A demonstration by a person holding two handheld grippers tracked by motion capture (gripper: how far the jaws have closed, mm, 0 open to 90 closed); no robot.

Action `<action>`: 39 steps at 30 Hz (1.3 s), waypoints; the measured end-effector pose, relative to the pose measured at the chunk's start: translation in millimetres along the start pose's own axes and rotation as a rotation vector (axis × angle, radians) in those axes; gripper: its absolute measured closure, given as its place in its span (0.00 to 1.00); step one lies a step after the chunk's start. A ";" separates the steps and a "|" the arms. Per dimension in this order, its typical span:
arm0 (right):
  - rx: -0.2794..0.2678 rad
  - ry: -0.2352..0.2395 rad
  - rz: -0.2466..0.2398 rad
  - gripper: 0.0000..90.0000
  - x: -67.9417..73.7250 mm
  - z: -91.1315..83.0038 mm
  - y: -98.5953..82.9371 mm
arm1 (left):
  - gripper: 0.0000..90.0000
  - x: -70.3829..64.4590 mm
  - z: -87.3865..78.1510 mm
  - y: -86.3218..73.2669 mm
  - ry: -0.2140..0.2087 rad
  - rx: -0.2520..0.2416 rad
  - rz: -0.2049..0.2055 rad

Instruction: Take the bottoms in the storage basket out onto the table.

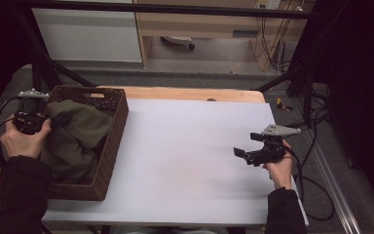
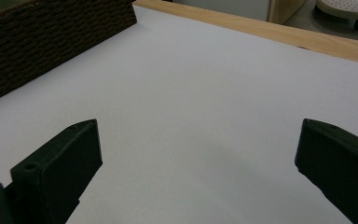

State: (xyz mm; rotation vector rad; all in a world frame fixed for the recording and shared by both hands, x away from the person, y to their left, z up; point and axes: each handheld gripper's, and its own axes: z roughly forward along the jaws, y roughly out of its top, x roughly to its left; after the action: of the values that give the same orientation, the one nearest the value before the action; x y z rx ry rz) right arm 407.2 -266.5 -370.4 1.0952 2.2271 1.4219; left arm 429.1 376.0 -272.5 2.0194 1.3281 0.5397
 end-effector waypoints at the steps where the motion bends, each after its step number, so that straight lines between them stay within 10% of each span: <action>1: -0.001 0.000 -0.002 0.01 -0.1 0.1 0.0 | 0.83 0.1 -0.5 0.3 -0.002 0.000 0.000; 39: 0.001 -0.001 0.000 0.01 -0.2 -0.1 0.0 | 0.85 -0.5 -28.3 16.0 -0.020 -0.045 -0.003</action>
State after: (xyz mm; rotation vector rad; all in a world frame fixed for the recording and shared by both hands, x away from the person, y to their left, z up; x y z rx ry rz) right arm 407.3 -266.8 -370.3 1.0951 2.2272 1.4206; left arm 421.0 379.4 -241.2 1.9814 1.2957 0.5426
